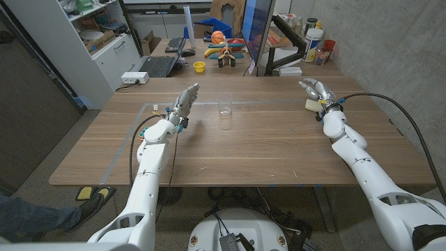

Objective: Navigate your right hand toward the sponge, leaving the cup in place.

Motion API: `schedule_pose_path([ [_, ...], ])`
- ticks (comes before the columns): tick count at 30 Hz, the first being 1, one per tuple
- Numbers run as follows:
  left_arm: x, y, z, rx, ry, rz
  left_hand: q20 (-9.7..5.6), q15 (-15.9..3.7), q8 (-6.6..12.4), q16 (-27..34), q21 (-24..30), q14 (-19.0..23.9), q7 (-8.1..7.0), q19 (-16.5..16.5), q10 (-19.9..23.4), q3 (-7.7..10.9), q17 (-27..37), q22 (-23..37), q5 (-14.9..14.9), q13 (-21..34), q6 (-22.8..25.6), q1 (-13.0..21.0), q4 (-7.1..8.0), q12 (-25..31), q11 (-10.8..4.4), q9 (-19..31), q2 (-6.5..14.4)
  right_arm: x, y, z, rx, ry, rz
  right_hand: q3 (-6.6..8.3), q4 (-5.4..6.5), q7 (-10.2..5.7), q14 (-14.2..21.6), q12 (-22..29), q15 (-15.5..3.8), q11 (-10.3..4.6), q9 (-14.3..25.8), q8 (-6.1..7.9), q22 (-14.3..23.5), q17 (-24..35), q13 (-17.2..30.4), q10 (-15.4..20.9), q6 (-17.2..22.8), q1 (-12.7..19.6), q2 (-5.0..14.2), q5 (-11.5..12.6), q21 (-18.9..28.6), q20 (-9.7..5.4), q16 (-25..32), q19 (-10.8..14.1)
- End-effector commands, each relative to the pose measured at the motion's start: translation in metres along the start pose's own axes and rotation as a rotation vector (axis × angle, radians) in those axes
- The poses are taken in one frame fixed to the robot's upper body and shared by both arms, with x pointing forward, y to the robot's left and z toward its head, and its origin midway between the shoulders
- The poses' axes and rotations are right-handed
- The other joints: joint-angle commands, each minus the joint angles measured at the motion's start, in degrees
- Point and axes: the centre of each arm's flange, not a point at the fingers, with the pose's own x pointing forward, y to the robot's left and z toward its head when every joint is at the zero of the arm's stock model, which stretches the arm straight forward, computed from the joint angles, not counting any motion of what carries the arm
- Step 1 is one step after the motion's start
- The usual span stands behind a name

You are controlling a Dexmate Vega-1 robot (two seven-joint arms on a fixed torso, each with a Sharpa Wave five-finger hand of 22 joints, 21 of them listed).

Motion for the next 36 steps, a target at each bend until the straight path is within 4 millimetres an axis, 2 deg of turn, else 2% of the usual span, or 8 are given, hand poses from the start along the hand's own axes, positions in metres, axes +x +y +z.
schedule_pose_path([
  [1, 0.0029, -0.0003, -0.0011, 0.002, 0.005, -0.002, -0.44, -0.18, 0.19, 0.2, 0.0, -0.4, -0.12, -1.9, 0.3, -0.16, 0.1, 0.3, -0.2, 0.2, 0.6, 0.3, -0.1, 0.3, -0.08, 0.3, 0.2, 0.0007, 0.0027, -0.0047, -0.058, 0.028, 0.013, 0.39, 0.17, -0.43, -0.3, -0.1, -1.08, -0.08, 0.2, 0.0, 0.1, 0.2, 0.2, -0.4, 0.0, -0.1, -0.22, 0.4, -0.3, -1.83, 0.2, -0.3],
  [36, 0.0086, 0.0009, -0.0007, 0.018, 0.022, -0.007, -0.13, -0.04, 0.05, 0.2, -0.3, -0.6, 0.37, -2.1, 0.2, -0.47, 0.1, 0.3, -0.2, 0.2, 0.5, 0.3, -0.11, 0.3, -0.06, 0.3, 0.3, 0.0074, 0.0121, -0.0136, -0.114, 0.072, 0.02, 0.5, 0.42, -0.83, -1.5, -0.2, -0.49, -0.04, 0.2, -0.1, 0.2, 0.2, 0.3, -1.5, -0.5, -0.4, 0.12, 0.4, -1.6, -1.36, 0.1, -1.2],
])
